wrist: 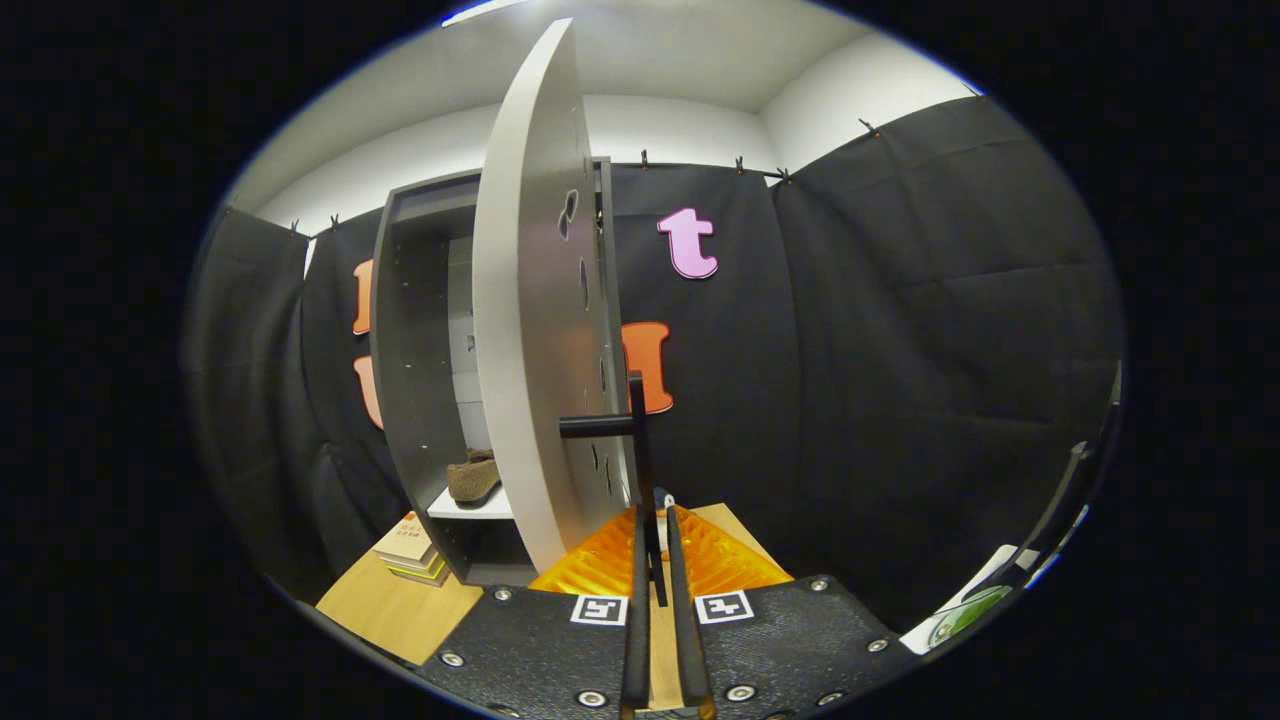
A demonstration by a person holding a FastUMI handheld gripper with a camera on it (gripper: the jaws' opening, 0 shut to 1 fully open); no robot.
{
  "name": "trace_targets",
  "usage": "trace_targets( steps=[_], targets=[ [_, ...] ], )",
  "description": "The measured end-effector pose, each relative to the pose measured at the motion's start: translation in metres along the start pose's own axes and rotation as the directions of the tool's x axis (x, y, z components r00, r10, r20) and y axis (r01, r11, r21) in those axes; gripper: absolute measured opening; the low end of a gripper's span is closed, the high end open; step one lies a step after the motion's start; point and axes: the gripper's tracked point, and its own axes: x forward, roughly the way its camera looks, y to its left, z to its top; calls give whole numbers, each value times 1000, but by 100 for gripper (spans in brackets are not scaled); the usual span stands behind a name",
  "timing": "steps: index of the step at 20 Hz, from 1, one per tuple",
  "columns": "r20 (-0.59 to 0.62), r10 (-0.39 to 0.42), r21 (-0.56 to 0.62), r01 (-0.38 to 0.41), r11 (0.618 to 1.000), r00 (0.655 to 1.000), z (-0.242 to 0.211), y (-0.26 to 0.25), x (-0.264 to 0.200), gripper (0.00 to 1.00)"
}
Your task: Open the shoe cabinet door, grab the shoes and put them into the shoe cabinet, then close the shoe cabinet door.
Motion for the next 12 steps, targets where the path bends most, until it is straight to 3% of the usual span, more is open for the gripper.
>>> trace_targets(
  steps=[5,12],
  targets=[
    [0,25,-25,-25,999,1000,1,-5,-6,12],
    [11,-27,3,27,1000,1000,-5,-20,-26,13]
  ],
)
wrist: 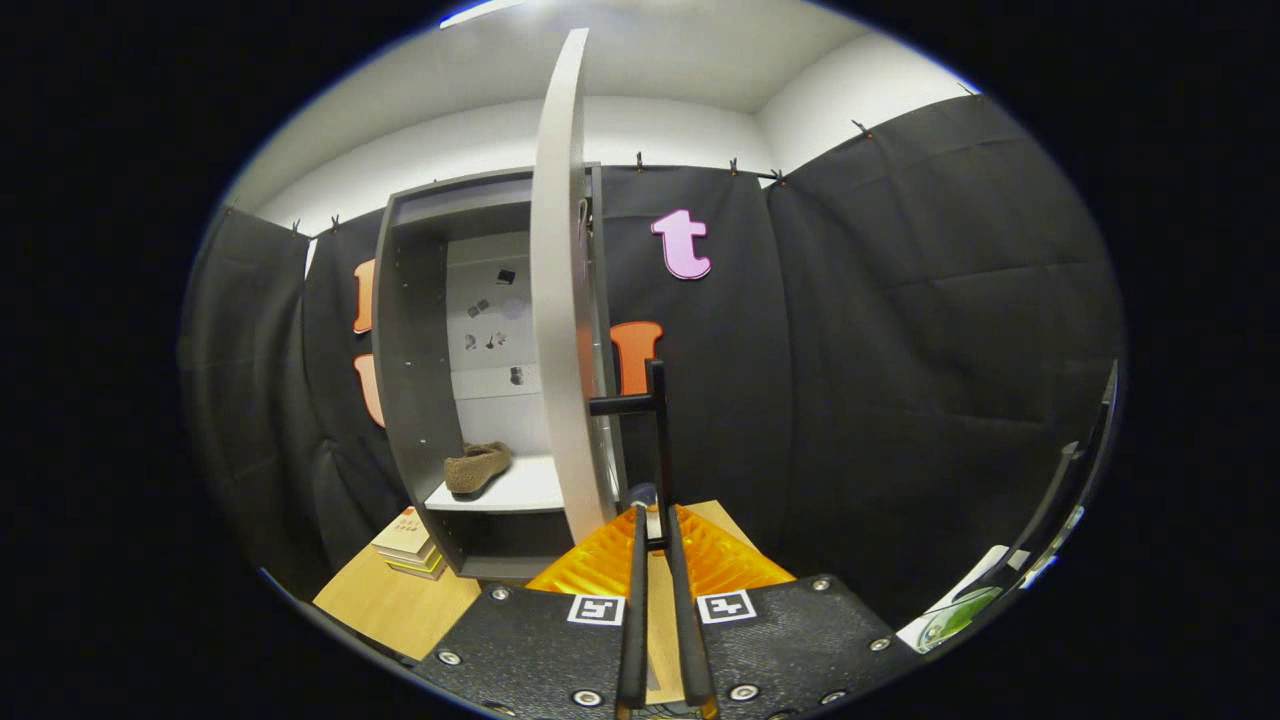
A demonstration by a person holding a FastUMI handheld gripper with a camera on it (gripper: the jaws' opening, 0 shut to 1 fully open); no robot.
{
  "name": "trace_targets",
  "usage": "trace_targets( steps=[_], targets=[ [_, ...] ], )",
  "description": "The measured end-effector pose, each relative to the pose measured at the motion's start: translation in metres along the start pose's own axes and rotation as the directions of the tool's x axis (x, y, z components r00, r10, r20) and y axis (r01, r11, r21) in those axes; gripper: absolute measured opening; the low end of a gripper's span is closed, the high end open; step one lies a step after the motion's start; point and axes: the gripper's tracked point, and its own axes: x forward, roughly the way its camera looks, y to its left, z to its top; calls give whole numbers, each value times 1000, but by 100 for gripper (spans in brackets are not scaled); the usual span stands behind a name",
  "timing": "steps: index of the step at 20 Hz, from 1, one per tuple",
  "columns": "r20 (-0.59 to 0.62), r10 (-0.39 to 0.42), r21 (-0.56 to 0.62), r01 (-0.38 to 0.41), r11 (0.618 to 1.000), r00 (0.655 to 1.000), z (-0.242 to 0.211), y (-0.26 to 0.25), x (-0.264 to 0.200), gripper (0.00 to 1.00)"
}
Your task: Open the shoe cabinet door, grab the shoes and put them into the shoe cabinet, then close the shoe cabinet door.
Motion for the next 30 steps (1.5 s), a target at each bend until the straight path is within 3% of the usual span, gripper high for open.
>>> trace_targets(
  steps=[3,7,14,20,27,30],
  targets=[
    [6,-31,17,31,999,999,0,-9,-11,13],
    [10,-17,19,17,1000,1000,0,1,-22,13],
    [2,75,18,-75,997,997,-19,63,-36,13],
    [-75,193,18,-193,981,978,-85,137,-25,15],
    [-203,247,19,-249,968,947,-179,190,-4,16],
    [-301,262,19,-269,963,917,-231,205,8,17]
  ],
)
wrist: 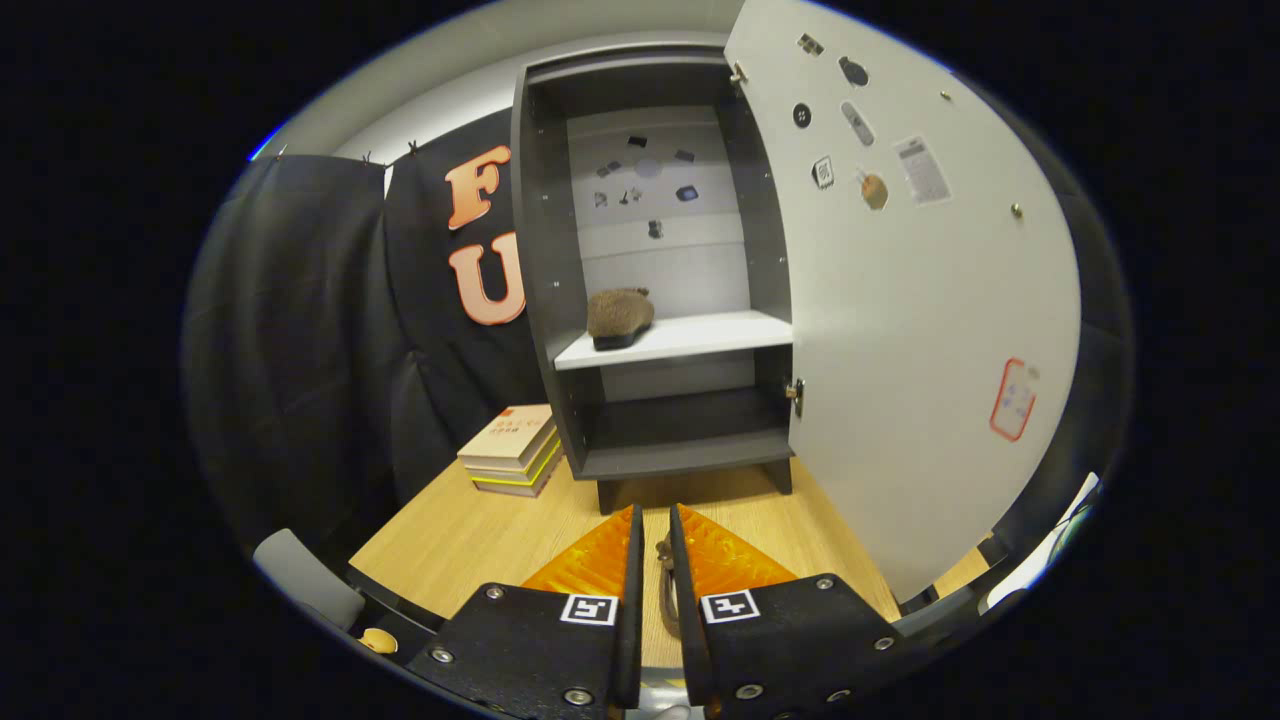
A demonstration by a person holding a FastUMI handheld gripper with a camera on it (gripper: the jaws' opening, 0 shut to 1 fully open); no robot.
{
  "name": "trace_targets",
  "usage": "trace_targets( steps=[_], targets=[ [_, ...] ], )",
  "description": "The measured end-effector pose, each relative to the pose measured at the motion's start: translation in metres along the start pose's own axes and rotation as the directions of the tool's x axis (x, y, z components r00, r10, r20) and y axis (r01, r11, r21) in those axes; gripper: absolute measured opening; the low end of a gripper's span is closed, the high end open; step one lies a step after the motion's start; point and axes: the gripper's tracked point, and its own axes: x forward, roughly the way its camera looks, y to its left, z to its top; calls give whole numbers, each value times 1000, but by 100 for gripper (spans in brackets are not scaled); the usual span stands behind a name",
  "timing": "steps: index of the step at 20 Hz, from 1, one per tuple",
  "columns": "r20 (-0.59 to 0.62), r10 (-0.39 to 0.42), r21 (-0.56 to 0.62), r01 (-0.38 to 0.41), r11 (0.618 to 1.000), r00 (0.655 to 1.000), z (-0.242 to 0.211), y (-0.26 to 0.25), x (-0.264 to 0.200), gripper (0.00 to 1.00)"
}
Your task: Open the shoe cabinet door, grab the shoes and put them into the shoe cabinet, then close the shoe cabinet door.
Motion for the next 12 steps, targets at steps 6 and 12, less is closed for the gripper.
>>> trace_targets(
  steps=[6,12],
  targets=[
    [-164,39,23,-35,999,986,-78,3,45,17],
    [-279,46,55,-32,998,959,-135,-5,92,18]
  ],
)
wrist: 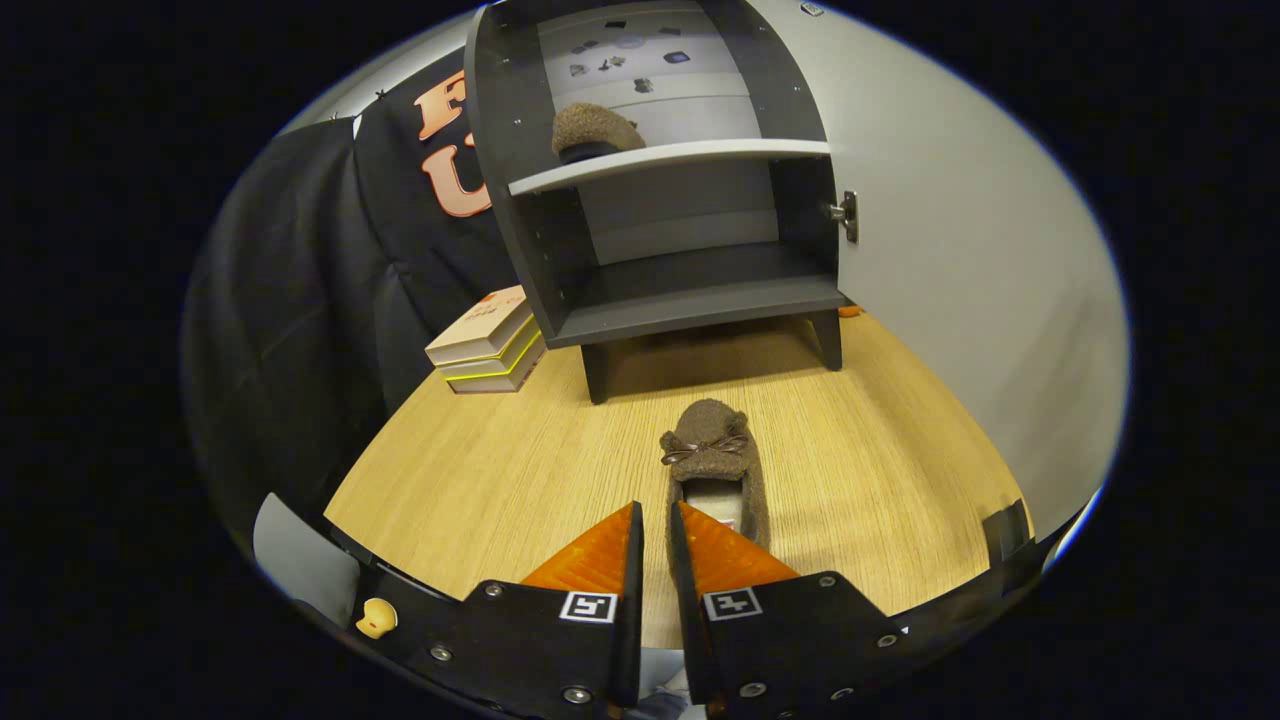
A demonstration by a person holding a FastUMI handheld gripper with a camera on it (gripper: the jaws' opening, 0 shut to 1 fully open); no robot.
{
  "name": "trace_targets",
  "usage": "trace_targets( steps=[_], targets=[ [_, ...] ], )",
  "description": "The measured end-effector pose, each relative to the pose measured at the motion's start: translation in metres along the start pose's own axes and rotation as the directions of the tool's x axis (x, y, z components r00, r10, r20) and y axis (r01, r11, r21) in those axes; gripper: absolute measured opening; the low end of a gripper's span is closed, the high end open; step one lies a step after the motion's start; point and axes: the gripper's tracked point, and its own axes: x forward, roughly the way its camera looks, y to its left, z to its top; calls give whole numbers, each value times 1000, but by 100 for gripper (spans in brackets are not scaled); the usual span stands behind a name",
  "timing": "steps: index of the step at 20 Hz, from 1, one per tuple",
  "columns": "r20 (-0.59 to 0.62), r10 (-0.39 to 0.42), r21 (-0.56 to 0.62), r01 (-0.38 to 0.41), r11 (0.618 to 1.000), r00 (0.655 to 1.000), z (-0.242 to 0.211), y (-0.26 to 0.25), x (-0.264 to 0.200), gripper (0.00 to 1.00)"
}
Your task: Open the shoe cabinet door, grab the shoes and put them into the shoe cabinet, then close the shoe cabinet door.
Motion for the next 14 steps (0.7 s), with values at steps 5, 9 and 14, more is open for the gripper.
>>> trace_targets(
  steps=[5,9,14],
  targets=[
    [-71,4,6,-4,1000,997,-19,-5,34,18],
    [-114,-3,-7,2,1000,993,-34,-8,59,18],
    [-137,-23,22,26,999,990,-41,-9,88,17]
  ],
)
